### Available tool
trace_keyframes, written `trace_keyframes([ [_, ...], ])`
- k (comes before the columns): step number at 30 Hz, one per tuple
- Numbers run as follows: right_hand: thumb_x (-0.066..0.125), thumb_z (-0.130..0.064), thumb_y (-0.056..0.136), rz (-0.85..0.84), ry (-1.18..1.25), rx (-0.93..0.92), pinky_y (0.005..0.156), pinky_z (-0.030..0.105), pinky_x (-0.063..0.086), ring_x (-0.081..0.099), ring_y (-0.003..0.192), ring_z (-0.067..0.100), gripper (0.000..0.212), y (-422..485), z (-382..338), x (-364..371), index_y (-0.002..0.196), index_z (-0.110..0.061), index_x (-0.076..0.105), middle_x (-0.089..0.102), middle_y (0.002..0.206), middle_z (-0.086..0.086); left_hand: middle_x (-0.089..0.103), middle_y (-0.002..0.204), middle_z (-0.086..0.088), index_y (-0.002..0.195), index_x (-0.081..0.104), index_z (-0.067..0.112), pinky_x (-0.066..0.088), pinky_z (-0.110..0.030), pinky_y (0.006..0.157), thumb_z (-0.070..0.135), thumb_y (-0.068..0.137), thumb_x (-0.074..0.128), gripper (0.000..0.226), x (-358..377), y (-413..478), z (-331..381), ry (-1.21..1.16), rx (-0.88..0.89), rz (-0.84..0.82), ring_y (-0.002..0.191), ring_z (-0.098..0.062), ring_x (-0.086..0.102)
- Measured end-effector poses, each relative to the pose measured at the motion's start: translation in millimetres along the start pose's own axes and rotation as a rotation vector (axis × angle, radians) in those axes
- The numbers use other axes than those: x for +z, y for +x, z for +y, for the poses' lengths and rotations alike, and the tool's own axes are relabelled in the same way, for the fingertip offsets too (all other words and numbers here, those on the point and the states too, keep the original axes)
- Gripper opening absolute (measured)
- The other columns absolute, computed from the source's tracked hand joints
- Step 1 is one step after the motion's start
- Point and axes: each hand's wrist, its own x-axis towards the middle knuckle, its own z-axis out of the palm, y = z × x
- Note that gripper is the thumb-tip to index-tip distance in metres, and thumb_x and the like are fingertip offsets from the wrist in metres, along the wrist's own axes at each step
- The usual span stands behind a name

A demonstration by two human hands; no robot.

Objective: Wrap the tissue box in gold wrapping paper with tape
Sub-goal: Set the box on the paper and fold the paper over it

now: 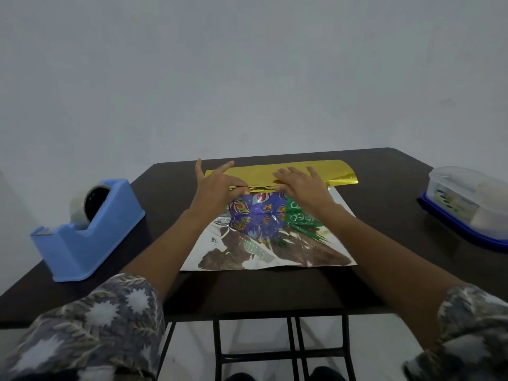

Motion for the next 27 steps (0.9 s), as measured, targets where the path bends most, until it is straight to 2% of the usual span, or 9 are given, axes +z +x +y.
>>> trace_keyframes([
  [4,0.032,-0.047,0.097,0.034,0.054,0.142,0.116,0.043,0.002,0.012,0.145,0.013,0.057,-29,49,-2,0.148,-0.024,0.024,0.022,0.156,-0.004,0.060,0.129,0.004,0.100,0.074,0.029,-0.008,-0.050,0.112,0.040,0.088,0.060,0.022,2,1,-2,-0.035,0.005,-0.001,0.136,-0.007,0.034],
  [8,0.039,-0.054,0.093,0.114,0.187,0.366,0.115,0.050,0.000,0.004,0.146,0.015,0.072,-61,84,1,0.151,-0.023,0.010,0.011,0.159,-0.002,0.065,0.121,0.007,0.099,0.074,0.029,-0.005,-0.052,0.112,0.041,0.088,0.060,0.022,2,1,1,-0.026,-0.023,-0.007,0.135,-0.007,0.037],
  [11,0.043,-0.058,0.088,0.170,0.213,0.387,0.114,0.053,-0.002,0.000,0.147,0.015,0.084,-69,76,-2,0.152,-0.021,0.001,0.004,0.159,-0.003,0.064,0.117,0.011,0.099,0.071,0.029,-0.002,-0.056,0.111,0.048,0.087,0.059,0.025,0,3,10,0.108,-0.019,-0.051,0.134,-0.008,0.037],
  [14,0.034,-0.068,0.078,0.184,0.200,0.351,0.112,0.057,-0.006,-0.006,0.146,0.017,0.094,-61,50,-6,0.150,-0.024,-0.007,-0.005,0.159,-0.005,0.065,0.106,0.012,0.090,0.065,0.028,0.000,-0.060,0.111,0.057,0.082,0.059,0.031,-1,6,19,0.186,-0.013,-0.080,0.129,-0.008,0.042],
  [16,0.041,-0.068,0.076,0.147,0.245,0.424,0.110,0.060,-0.008,-0.011,0.146,0.019,0.100,-54,26,-4,0.147,-0.026,-0.016,-0.013,0.158,-0.004,0.063,0.102,0.011,0.097,0.061,0.027,0.001,-0.061,0.110,0.065,0.076,0.059,0.044,0,7,24,0.211,-0.028,-0.085,0.120,-0.009,0.048],
  [18,0.052,-0.061,0.082,0.077,0.314,0.536,0.109,0.062,-0.007,-0.014,0.145,0.023,0.104,-52,0,3,0.145,-0.027,-0.024,-0.020,0.157,0.000,0.060,0.110,0.010,0.113,0.054,0.028,0.001,-0.064,0.109,0.072,0.073,0.057,0.060,5,8,27,0.265,-0.026,-0.114,0.120,-0.012,0.048],
  [21,0.044,-0.065,0.086,-0.037,0.315,0.580,0.106,0.062,-0.014,-0.023,0.142,0.025,0.101,-58,-30,12,0.141,-0.025,-0.031,-0.031,0.153,0.006,0.053,0.122,0.006,0.122,0.047,0.027,0.003,-0.066,0.108,0.076,0.072,0.053,0.070,14,10,29,0.376,0.011,-0.134,0.122,-0.016,0.046],
  [24,0.038,-0.072,0.083,-0.063,0.266,0.579,0.105,0.063,-0.016,-0.027,0.141,0.026,0.103,-66,-36,18,0.140,-0.025,-0.033,-0.034,0.151,0.005,0.049,0.129,0.003,0.131,0.040,0.025,0.005,-0.067,0.107,0.073,0.073,0.055,0.077,21,9,27,0.397,-0.007,-0.105,0.123,-0.017,0.046],
  [27,0.037,-0.074,0.081,-0.073,0.234,0.540,0.106,0.061,-0.016,-0.029,0.140,0.024,0.104,-72,-36,21,0.138,-0.025,-0.035,-0.034,0.151,0.004,0.045,0.138,0.001,0.144,0.025,0.022,0.005,-0.067,0.107,0.072,0.073,0.056,0.092,25,10,27,0.405,-0.021,-0.104,0.126,-0.019,0.045],
])
